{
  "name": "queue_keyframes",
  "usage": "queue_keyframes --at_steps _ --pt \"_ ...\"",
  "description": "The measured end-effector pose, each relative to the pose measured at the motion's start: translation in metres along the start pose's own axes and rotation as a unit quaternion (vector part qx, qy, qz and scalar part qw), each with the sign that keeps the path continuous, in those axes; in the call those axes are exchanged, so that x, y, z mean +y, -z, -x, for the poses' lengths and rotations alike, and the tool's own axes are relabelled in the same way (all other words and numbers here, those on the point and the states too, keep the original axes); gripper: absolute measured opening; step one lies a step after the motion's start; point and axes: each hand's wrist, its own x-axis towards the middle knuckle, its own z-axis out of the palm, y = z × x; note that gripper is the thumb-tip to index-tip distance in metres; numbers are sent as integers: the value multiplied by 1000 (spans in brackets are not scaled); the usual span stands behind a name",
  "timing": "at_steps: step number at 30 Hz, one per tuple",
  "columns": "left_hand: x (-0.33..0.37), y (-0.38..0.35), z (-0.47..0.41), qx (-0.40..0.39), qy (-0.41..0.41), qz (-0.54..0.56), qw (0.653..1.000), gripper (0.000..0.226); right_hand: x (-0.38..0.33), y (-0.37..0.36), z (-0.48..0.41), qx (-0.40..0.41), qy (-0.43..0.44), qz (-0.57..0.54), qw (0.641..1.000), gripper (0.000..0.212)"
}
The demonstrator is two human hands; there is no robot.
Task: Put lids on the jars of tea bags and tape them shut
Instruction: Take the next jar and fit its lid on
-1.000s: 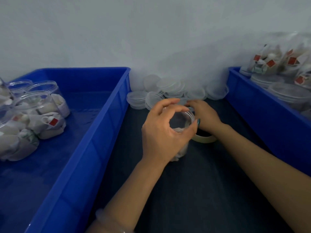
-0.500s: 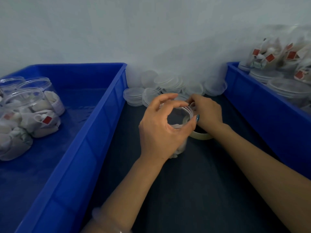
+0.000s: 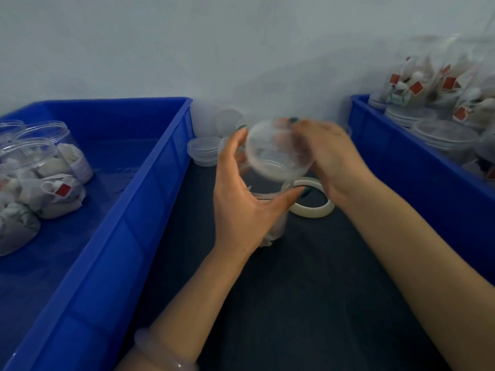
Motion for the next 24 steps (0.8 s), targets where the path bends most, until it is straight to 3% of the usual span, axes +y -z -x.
queue_keyframes --at_steps 3,9,12,15,19,22,24 --pt "0 2 0 -10 -15 -26 999 97 6 -16 14 -48 -17 25 998 26" --pt "-1 6 3 -21 -10 -6 1000 60 17 -12 25 -56 22 28 998 26" --pt "-2 7 5 -14 2 -6 1000 65 51 -10 45 -89 59 -40 993 34" --pt "-1 8 7 -4 17 1 1000 72 83 -9 59 -134 126 10 983 45" --pt "1 8 9 -5 18 -23 1000 69 84 -5 55 -151 79 5 985 65" --pt "1 8 10 -7 23 -18 1000 67 89 3 48 -195 43 18 980 57" --pt "1 8 10 -7 30 -7 999 66 94 9 44 -234 40 62 970 75"
